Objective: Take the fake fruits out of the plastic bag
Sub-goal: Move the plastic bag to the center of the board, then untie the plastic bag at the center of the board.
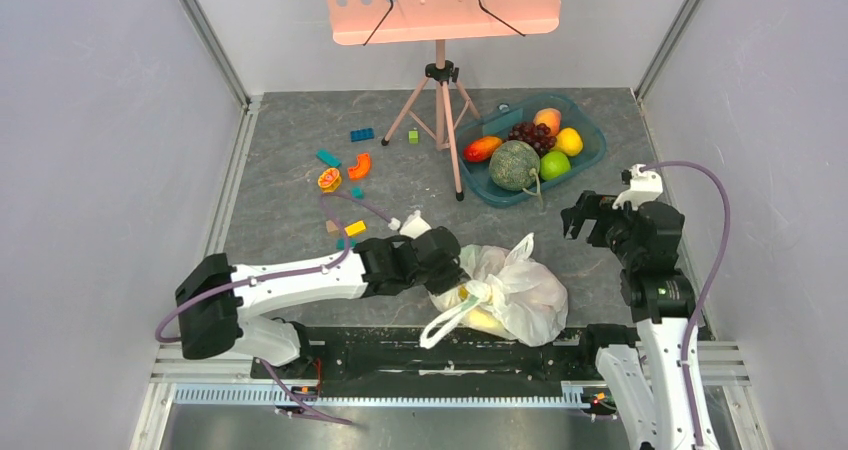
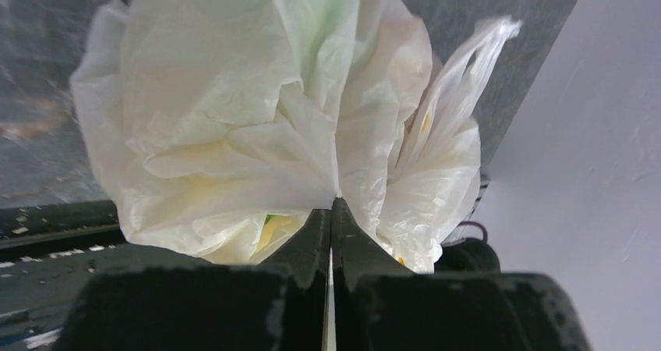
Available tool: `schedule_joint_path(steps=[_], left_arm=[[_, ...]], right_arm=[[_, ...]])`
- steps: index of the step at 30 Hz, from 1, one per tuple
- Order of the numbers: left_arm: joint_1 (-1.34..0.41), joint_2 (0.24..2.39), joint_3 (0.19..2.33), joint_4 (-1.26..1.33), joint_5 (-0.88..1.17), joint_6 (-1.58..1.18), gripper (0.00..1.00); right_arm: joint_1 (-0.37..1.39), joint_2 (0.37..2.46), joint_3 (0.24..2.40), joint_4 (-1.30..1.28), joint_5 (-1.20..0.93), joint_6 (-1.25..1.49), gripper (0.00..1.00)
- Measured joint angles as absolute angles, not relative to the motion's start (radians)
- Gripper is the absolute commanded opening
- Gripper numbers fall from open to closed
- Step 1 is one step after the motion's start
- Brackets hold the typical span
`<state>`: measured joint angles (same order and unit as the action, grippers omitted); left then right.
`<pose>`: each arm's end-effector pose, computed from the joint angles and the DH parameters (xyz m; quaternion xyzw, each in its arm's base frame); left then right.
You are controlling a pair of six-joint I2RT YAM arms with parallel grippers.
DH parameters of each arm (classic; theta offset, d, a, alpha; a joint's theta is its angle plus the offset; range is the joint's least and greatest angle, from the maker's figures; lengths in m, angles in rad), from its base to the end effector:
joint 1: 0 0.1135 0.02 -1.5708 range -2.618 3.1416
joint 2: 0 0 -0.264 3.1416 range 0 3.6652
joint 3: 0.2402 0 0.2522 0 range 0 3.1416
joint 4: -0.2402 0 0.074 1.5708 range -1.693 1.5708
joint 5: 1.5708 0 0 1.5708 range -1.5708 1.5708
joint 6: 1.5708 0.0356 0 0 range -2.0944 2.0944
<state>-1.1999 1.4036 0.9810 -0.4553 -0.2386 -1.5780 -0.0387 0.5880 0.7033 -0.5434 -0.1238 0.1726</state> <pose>0.1142 -0.2704 0.2445 -0.2152 0.9097 -0.3113 0.1711 0.1363 -0.0009 0.3023 0.0553 0.8384 0.0880 0.5350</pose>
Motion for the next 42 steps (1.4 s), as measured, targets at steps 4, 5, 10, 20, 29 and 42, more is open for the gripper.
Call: schedule_joint_path(steps=[4,5,10,20,29,42], left_arm=[[-1.114,1.315,0.916,-0.453,-0.228,-1.569,0.02],[-1.082,1.275,0.898,-0.459,-0.227,-1.563,0.02],[-0.950,1.120,0.870,-0.503,-0.234,-1.532,0.02],[-0.806,1.008,0.863,-0.607,-0.257,-1.456,0.02],[-0.770,1.007,0.841,-0.624,-0.230,-1.448,0.02],[-0.769,0.987,0.831,-0.627,-0.224,-1.433,0.02]], right_arm=[[-0.038,0.568,0.699,-0.503,-0.241,0.148,0.91],[-0.038,0.575,0.699,-0.498,-0.271,0.144,0.91],[0.009,0.599,0.701,-0.482,-0.373,0.137,0.91],[0.513,0.710,0.724,-0.395,-0.189,0.189,0.87],[1.179,0.955,0.780,-0.297,0.269,0.262,0.86],[1.346,1.102,0.832,-0.257,0.526,0.540,0.63]])
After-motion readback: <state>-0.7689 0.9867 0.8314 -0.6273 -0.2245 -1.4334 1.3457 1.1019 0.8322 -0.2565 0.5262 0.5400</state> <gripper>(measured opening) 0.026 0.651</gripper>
